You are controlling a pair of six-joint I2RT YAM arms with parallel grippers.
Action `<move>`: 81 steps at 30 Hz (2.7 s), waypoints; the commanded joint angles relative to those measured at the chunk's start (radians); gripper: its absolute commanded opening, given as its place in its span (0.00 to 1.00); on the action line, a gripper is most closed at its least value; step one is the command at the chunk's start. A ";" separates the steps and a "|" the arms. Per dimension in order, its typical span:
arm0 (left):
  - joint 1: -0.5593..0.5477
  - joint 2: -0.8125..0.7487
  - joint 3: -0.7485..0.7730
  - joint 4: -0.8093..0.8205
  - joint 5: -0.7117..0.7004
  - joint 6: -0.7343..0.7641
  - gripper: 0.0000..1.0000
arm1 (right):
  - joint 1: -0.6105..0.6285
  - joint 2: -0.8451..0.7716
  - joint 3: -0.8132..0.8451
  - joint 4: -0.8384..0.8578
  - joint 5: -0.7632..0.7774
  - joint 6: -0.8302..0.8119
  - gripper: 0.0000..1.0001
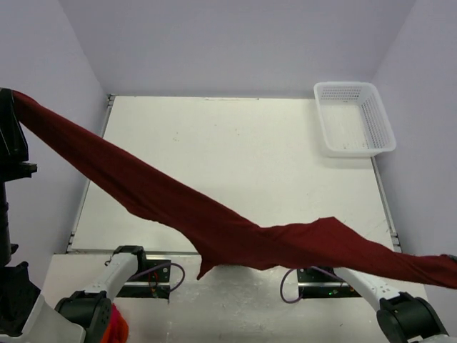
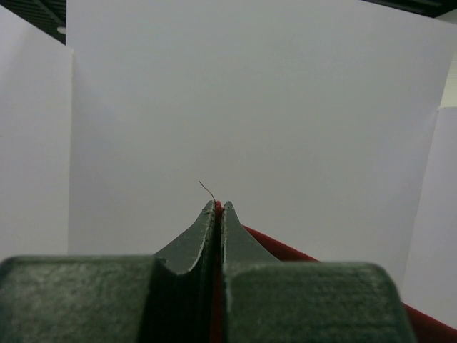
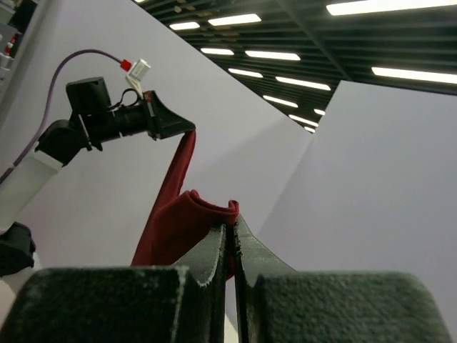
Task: Fold and stack the t-shirts
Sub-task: Flatten out the tshirt
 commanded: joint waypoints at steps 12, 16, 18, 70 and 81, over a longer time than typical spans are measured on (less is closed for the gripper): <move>-0.008 0.069 -0.126 0.067 -0.008 0.001 0.00 | -0.010 0.201 0.051 0.063 -0.067 0.055 0.00; -0.008 0.043 -0.126 0.124 0.074 -0.018 0.00 | -0.010 0.194 0.070 0.062 -0.056 0.062 0.00; -0.008 0.020 -0.120 0.144 0.094 -0.034 0.00 | -0.010 0.147 0.038 0.091 -0.087 0.078 0.00; 0.009 0.339 -0.479 0.234 -0.191 0.104 0.00 | 0.075 0.589 -0.047 0.059 0.845 -0.439 0.00; 0.009 0.107 -0.356 0.087 -0.108 0.086 0.00 | 0.450 0.340 -0.021 -0.038 1.082 -0.612 0.00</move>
